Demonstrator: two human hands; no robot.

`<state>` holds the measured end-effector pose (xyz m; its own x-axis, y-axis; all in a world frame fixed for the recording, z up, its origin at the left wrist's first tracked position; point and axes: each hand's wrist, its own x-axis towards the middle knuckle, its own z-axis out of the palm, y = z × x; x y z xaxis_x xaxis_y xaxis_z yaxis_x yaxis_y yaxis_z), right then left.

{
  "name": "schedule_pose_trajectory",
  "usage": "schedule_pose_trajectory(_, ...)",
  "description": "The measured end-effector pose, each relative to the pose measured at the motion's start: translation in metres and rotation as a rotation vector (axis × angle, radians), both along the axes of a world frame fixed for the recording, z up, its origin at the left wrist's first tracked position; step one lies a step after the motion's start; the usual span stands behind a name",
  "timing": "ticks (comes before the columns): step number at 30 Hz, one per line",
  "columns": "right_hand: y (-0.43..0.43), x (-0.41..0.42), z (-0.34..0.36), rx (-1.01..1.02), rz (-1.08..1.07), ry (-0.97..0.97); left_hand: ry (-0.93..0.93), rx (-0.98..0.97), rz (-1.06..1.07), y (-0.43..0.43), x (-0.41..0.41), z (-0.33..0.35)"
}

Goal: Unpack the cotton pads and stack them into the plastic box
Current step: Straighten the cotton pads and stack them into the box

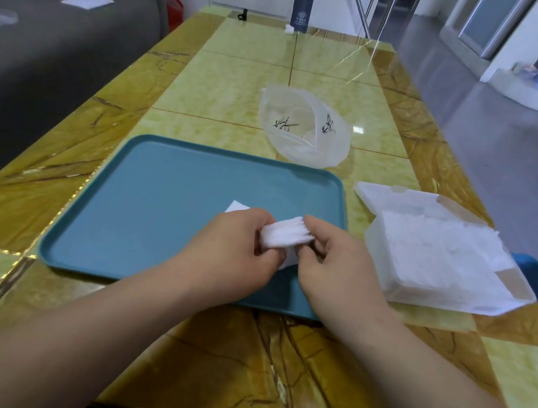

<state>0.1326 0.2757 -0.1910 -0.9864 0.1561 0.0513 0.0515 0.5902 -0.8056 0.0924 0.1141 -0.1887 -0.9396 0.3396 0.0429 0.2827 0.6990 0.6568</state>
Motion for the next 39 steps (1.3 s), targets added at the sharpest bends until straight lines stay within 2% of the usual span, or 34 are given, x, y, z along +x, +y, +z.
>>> schedule_pose_trajectory(5, 0.001, -0.003, -0.001, -0.112, 0.032, -0.058, 0.026, -0.001, -0.057, -0.007, -0.004, 0.004)
schedule_pose_trajectory(7, 0.004, -0.004, 0.003, -0.096, 0.056, -0.063, 0.007, -0.013, -0.103, -0.012, -0.005, 0.008)
schedule_pose_trajectory(10, 0.006, -0.008, 0.010, -0.081, 0.008, -0.028, 0.016, -0.023, 0.024, -0.023, -0.016, 0.014)
schedule_pose_trajectory(13, 0.006, -0.012, 0.009, -0.122, -0.073, 0.007, 0.056, -0.187, 0.240, -0.036, -0.030, 0.015)
schedule_pose_trajectory(15, 0.005, -0.013, 0.008, -0.146, -0.102, 0.004, -0.007, -0.312, 0.242, -0.039, -0.034, 0.011)
schedule_pose_trajectory(17, 0.005, -0.014, 0.006, -0.161, -0.113, -0.005, -0.055, -0.332, 0.197, -0.038, -0.033, 0.008)
schedule_pose_trajectory(22, 0.005, -0.016, 0.004, -0.173, -0.110, -0.030, -0.090, -0.195, 0.161, -0.032, -0.029, 0.010)
schedule_pose_trajectory(26, 0.007, -0.016, 0.004, -0.230, -0.133, -0.036, -0.030, -0.106, 0.183, -0.034, -0.028, 0.012)
schedule_pose_trajectory(30, 0.009, -0.019, 0.003, -0.244, -0.160, -0.044, 0.028, 0.103, 0.222, -0.039, -0.027, 0.022)
schedule_pose_trajectory(34, 0.011, -0.019, 0.005, -0.273, -0.151, -0.029, -0.112, 0.384, 0.096, -0.042, -0.016, 0.034)
schedule_pose_trajectory(39, 0.012, -0.016, 0.013, -0.371, -0.016, -0.045, -0.249, 0.457, -0.073, -0.040, -0.011, 0.034)
